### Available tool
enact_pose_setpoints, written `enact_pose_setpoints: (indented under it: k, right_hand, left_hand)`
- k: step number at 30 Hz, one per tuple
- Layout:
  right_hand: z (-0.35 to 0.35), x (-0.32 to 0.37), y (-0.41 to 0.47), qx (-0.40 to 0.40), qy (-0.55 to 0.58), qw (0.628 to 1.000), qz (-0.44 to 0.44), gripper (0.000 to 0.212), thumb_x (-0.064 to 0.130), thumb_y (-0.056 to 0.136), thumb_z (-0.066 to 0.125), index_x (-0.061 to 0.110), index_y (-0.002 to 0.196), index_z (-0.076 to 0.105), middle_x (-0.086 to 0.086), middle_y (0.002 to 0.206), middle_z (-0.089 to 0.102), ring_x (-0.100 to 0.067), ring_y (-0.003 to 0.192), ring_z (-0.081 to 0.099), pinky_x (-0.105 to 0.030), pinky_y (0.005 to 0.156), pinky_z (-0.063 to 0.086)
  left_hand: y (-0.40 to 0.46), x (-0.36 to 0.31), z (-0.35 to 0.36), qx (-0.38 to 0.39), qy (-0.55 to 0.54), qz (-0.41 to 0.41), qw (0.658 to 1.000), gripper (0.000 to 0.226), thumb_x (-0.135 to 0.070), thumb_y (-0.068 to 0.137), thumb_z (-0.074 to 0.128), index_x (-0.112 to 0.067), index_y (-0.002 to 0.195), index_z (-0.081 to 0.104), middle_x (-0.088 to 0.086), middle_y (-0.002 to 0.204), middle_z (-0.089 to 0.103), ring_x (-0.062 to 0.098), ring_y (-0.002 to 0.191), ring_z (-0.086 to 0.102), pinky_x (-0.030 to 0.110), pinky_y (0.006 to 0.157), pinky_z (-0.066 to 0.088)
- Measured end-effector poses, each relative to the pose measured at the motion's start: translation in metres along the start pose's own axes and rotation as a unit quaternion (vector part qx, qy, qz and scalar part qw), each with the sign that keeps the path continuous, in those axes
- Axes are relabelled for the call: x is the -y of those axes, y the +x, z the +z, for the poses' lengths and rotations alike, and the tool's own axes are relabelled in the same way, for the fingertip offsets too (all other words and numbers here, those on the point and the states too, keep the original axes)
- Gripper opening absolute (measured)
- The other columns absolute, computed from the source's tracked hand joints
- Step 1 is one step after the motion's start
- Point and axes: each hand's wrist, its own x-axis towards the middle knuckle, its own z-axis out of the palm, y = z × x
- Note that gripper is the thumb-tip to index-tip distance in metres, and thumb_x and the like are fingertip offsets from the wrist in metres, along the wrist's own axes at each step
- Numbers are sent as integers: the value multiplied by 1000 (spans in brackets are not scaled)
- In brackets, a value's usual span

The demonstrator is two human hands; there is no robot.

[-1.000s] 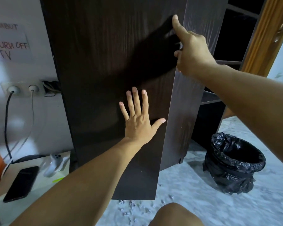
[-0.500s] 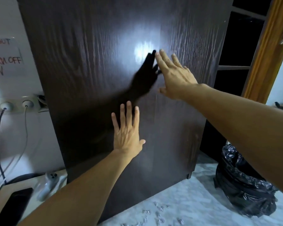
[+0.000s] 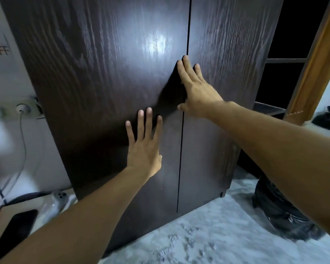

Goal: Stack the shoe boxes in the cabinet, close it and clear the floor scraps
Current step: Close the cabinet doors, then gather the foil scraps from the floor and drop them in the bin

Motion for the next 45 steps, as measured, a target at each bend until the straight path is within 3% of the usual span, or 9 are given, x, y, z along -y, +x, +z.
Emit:
enact_pose_setpoints:
  k: [2,6,11,16,22,27,33,40,45]
  right_hand:
    - [6,-6,-13,21,-2,1000,1,112,17,82,73,27,153,-13,12,159,-23,-26,150,-1,-43,103,44]
    - [23,-26,-50,73,4,997,32,106,24,81,72,32,154,-4,14,161,-11,-33,133,43,-46,98,46]
    - [42,-70,-108,150,-13,984,95,91,31,82,71,25,154,15,1,162,14,-28,140,34,-40,111,36]
    - [40,-132,-172,196,-25,958,206,82,41,81,72,22,149,30,-10,141,50,-31,127,49,-40,100,46]
    - [32,-206,-247,233,-70,923,297,55,43,78,70,21,127,56,-10,109,67,-33,100,61,-36,80,52]
    - [41,-260,-299,223,-55,902,366,63,39,81,70,18,137,51,-10,128,62,-29,117,57,-38,92,50]
    - [75,-307,-328,207,-58,889,405,51,35,85,67,19,131,56,-10,118,66,-28,105,61,-29,75,45]
    - [114,-337,-338,204,-82,901,375,48,29,86,66,17,131,55,-10,129,61,-30,121,53,-39,92,50]
    - [134,-352,-344,178,-90,914,353,57,23,88,66,20,141,47,-8,134,58,-29,126,49,-41,94,49]
  left_hand:
    - [-4,-4,1,-17,-3,14,1000,115,-46,74,73,-16,154,-3,19,156,-29,39,143,-26,62,112,-14]
    - [-19,-18,2,-2,2,94,996,93,-46,82,62,-12,153,12,19,160,-15,36,147,-18,59,117,-5]
    - [-24,-47,10,69,-98,193,974,62,-40,90,57,-11,142,42,12,159,20,28,149,8,44,120,7]
    - [-13,-107,14,168,-175,232,942,51,-43,86,61,-11,126,57,5,130,55,26,126,45,38,104,37]
    - [-7,-198,26,218,-236,273,907,47,-43,85,62,-10,119,59,3,119,58,27,116,50,40,92,44]
    - [-4,-271,42,235,-277,300,882,25,-36,83,65,-15,87,53,0,96,53,30,102,56,36,77,44]
    - [5,-335,69,253,-296,321,863,22,-21,92,57,-7,109,58,4,119,56,32,113,55,41,88,47]
    - [23,-385,107,241,-249,372,861,52,-8,97,48,-10,147,36,7,159,25,27,143,28,45,110,34]
    - [25,-414,134,242,-227,408,850,65,4,93,47,-12,152,26,7,161,18,25,148,19,46,115,27]
